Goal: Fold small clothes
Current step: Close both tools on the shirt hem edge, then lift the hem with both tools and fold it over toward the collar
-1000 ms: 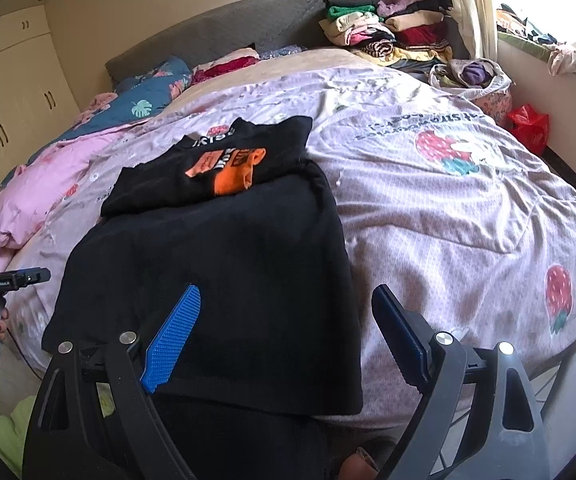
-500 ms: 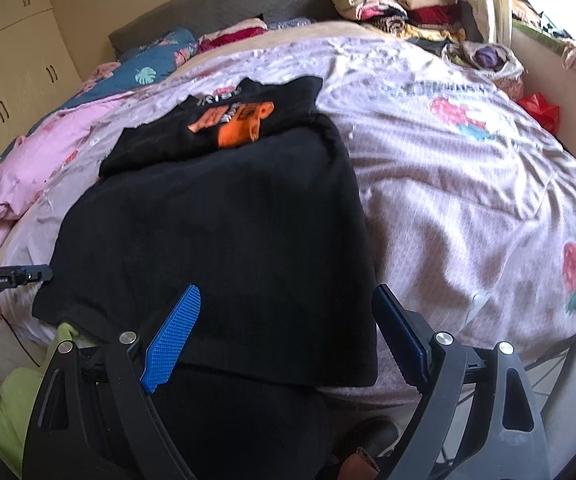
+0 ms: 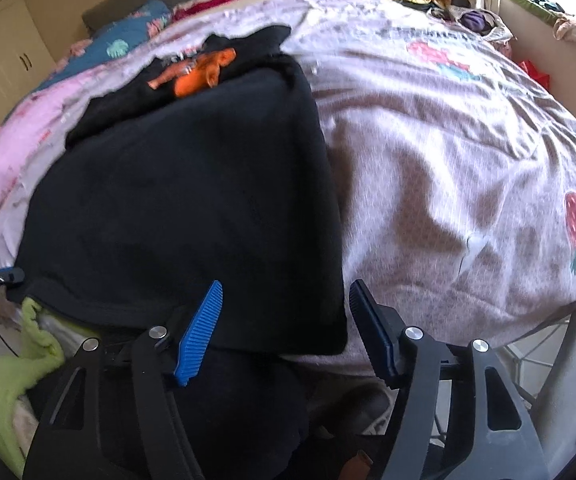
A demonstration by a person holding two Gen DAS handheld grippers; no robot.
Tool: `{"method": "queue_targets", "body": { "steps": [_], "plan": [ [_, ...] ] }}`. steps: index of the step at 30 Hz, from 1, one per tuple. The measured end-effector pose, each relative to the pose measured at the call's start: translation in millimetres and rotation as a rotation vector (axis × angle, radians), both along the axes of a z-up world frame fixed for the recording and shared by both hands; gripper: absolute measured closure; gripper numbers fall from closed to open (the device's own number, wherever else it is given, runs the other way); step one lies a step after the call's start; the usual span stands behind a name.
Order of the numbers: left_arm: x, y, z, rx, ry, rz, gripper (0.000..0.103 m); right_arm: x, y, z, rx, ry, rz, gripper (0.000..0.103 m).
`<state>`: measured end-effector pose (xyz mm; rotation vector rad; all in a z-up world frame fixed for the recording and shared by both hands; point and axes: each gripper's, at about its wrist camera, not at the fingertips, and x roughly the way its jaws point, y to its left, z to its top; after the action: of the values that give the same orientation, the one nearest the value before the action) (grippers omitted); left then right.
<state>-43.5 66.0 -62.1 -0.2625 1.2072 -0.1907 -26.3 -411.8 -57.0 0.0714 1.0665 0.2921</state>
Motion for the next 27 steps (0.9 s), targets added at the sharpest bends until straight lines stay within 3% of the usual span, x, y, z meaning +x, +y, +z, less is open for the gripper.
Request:
{"method": "queue_targets", "body": {
  "steps": [2,5,7,10,12,19,27],
  "plan": [
    [-0.2,-0.1,-0.3,0.0,-0.003,0.003,0.051,-0.9,-1.8,-1.7,0.005,0.0,-0.006,0.066],
    [0.5,0.1,-2.4,0.001,-0.004,0.006,0.051,-5.3,-7.5,6.1,0.031,-0.041,-0.012,0.094],
    [0.2,-2.3,-2.6,0.023,-0.01,0.002,0.055,-9.6,-8.2,12.4,0.046,-0.072,-0.003,0.094],
    [0.4,-4.5,-1.3,0.033,-0.019,-0.009,0.072,-17.3,-9.5,26.3,0.075,-0.134,0.01,0.095],
    [0.3,-5.9,0.2,-0.001,-0.018,-0.021,0.092,-21.0,-14.0,36.5,0.118,-0.17,0.005,0.095],
    [3.7,-3.4,12.4,-0.063,-0.046,-0.03,0.101,-24.5,-26.5,70.3,0.242,-0.286,-0.046,0.095],
    [16.3,8.3,54.6,-0.096,-0.194,-0.001,0.101,-19.6,-24.0,93.9,0.254,-0.353,-0.098,0.095]
  ]
}}
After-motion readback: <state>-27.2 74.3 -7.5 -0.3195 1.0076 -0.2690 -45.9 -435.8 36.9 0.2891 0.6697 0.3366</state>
